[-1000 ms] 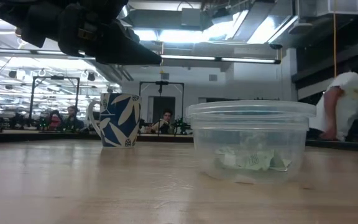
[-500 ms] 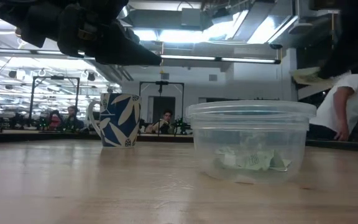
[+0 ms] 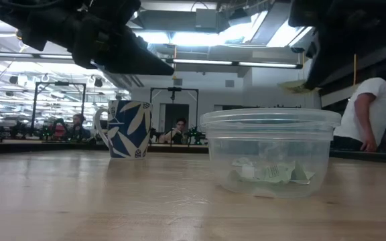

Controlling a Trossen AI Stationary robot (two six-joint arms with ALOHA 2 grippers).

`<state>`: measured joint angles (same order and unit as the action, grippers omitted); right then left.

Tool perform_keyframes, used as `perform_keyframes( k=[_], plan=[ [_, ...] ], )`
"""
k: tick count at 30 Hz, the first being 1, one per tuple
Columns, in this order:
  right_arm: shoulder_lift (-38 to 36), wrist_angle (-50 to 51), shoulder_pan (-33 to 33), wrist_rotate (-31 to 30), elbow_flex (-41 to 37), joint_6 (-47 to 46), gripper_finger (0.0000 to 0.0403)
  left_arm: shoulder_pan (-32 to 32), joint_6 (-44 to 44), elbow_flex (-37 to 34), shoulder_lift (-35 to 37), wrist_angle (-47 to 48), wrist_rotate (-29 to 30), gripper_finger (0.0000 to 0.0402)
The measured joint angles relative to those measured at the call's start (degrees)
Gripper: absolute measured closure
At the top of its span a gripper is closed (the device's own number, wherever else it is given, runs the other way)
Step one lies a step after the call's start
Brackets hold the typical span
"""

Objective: Pick and place Stevia / Truvia into bins
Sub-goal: Put the white stevia packet into the transparent glass cup

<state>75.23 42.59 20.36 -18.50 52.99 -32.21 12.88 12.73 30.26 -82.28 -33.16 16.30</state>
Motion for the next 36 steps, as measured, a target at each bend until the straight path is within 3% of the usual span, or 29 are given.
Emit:
perform_keyframes(
  k=[5, 10, 20, 25, 36],
  plan=[
    [-0.91, -0.13, -7.4, 5.65, 0.0, 11.45, 0.0403, 0.0, -0.16, 0.0, 0.0, 0.39, 0.57, 0.0394],
    [-0.97, -0.09, -18.28, 16.4, 0.0, 20.26, 0.0403, -0.05, -1.51, 0.0, 0.0, 0.49, 0.55, 0.0395],
    [-0.97, 0.23, -31.99, 24.71, 0.0, 21.84, 0.0403, -3.75, -1.69, 0.0, 0.0, 0.45, -4.85, 0.04],
    [-0.95, 0.03, -35.24, 25.15, 0.0, 17.69, 0.0403, -6.06, -3.22, 0.0, 0.0, 0.45, -10.76, 0.0398],
    [6.26, -3.07, -40.74, 25.16, 0.02, 19.01, 0.0403, -7.41, -5.84, 0.0, 0.0, 0.45, -11.43, 0.0396]
  ],
)
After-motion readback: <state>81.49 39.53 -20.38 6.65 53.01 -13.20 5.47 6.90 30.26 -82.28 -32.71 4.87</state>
